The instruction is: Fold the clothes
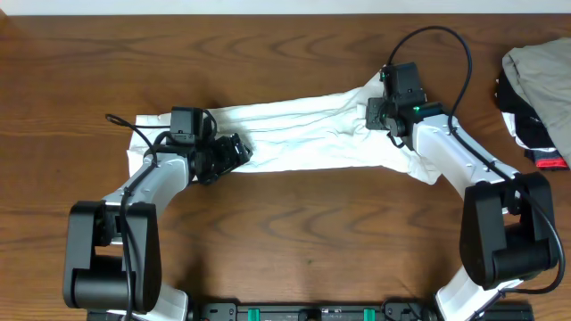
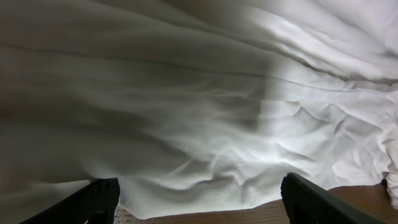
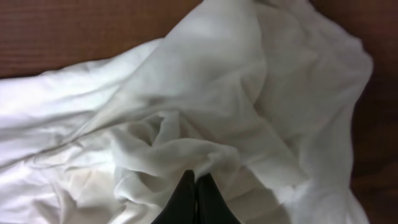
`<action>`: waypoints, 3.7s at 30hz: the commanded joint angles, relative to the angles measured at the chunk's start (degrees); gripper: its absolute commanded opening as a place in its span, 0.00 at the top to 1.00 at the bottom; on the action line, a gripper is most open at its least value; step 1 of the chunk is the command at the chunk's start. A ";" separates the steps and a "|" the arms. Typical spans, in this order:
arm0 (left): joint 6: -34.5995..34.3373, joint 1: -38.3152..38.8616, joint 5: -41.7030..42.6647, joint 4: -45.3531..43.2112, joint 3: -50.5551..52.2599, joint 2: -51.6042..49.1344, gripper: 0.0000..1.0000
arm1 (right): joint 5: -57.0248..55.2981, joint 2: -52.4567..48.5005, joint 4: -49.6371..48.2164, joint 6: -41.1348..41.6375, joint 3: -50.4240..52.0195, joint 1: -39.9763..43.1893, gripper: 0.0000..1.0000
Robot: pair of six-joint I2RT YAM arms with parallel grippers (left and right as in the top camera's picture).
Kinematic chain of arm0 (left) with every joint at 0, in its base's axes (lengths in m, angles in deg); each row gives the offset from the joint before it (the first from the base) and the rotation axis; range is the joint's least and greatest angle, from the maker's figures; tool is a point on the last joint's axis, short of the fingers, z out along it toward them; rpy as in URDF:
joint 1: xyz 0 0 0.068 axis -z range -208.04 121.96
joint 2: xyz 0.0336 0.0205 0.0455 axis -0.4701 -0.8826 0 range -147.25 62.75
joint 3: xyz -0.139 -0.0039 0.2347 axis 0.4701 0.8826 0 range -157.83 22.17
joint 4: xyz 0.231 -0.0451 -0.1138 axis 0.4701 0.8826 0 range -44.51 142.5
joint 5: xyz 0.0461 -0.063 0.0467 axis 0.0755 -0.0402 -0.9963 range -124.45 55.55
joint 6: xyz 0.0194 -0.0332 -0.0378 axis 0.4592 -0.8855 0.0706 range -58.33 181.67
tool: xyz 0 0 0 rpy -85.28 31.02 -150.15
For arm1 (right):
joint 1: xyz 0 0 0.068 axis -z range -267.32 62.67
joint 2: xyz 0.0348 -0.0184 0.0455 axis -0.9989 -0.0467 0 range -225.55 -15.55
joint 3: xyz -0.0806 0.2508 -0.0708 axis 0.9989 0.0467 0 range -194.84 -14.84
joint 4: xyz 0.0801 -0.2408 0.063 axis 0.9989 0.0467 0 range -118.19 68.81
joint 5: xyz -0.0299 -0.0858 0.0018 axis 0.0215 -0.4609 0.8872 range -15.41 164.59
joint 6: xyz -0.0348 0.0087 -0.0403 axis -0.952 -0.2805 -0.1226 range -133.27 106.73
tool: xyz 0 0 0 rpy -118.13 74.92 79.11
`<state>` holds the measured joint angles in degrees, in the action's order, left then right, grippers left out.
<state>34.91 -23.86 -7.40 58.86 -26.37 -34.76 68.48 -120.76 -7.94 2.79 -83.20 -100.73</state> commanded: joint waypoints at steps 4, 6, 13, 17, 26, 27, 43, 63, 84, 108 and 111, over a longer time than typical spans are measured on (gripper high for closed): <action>0.81 0.17 -2.25 0.39 1.42 -3.58 0.14 | -2.32 -0.37 -1.38 -1.16 0.22 1.11 0.99; 0.81 0.17 -2.25 0.39 1.42 -3.58 0.14 | -2.29 -0.74 -1.79 -1.14 0.22 1.11 0.99; 0.79 0.17 -2.23 0.44 1.42 -3.58 0.14 | -2.03 -4.24 -4.92 -0.83 0.22 0.98 0.99; 0.79 0.17 -2.23 0.46 1.42 -3.58 0.14 | -2.03 -5.03 -8.50 -0.85 0.22 0.98 0.98; 0.81 0.17 -2.23 0.81 1.42 -3.58 0.14 | -2.03 -5.03 -11.87 -0.87 -1.44 1.03 0.98; 0.81 0.17 -2.23 0.81 1.42 -3.58 0.14 | -2.03 -5.03 -11.89 -0.85 -1.68 1.03 0.98; 0.81 0.17 -2.23 0.87 1.42 -3.58 0.14 | -2.54 -6.71 -13.79 -0.24 -1.99 1.14 0.98; 0.83 0.17 -2.23 1.51 1.42 -3.58 0.14 | -10.40 -8.70 9.79 -0.68 -17.38 2.99 0.13; 0.66 0.17 -2.16 1.77 1.42 -3.58 0.14 | 30.18 -8.35 31.36 -9.44 -24.68 -0.48 0.99; -1.42 0.17 -1.99 1.75 1.42 -3.58 0.14 | 47.54 -8.39 4.92 -13.51 -0.04 10.12 0.95; -1.42 0.17 -1.97 1.77 1.42 -3.58 0.14 | 47.52 -8.39 3.26 -16.09 2.45 10.05 0.94</action>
<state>34.25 -23.86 -7.40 59.36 -26.67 -34.94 113.68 -129.06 -3.96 -9.19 -82.76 -90.88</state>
